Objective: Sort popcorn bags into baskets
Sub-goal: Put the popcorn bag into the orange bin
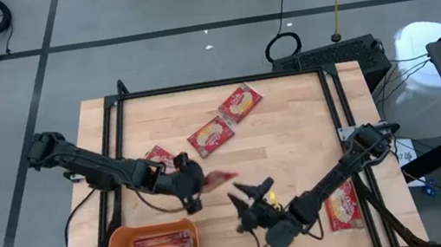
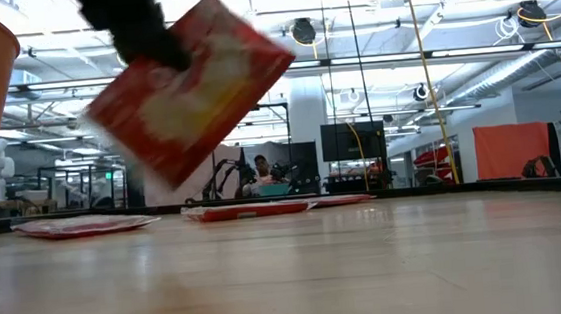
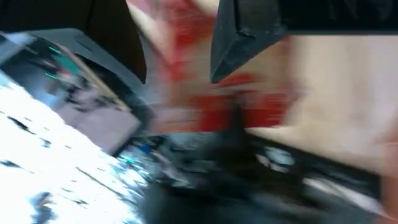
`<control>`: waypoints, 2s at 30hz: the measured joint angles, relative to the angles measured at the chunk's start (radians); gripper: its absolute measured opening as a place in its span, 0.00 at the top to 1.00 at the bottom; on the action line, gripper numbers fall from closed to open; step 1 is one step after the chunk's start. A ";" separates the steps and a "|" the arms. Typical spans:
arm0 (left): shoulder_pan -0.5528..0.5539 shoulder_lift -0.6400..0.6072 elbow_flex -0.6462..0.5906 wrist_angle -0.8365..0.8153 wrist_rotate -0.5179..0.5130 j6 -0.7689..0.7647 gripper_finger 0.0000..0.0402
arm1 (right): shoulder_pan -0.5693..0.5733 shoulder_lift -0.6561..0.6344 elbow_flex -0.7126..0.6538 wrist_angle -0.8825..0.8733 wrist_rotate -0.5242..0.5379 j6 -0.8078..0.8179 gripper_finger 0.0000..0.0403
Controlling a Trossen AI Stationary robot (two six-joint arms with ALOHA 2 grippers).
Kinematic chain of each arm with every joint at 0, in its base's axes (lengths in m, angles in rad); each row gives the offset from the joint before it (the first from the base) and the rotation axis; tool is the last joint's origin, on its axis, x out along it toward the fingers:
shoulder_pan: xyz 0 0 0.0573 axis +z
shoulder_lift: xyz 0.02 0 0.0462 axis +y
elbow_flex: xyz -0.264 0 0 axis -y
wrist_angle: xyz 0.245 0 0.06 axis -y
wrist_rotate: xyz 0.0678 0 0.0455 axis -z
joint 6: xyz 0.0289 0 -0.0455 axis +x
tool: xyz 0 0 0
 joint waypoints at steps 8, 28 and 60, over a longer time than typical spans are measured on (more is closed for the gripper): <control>0.058 -0.036 0.001 0.319 -0.116 -0.026 0.85 | 0.055 0.002 -0.001 -0.062 -0.055 0.076 0.55; 0.010 -0.035 0.001 0.656 -0.148 0.013 0.90 | 0.086 0.022 -0.001 -0.059 0.109 0.455 0.55; -0.122 -0.034 0.001 0.763 -0.098 0.212 0.91 | 0.036 -0.221 -0.403 0.524 -0.418 0.567 0.55</control>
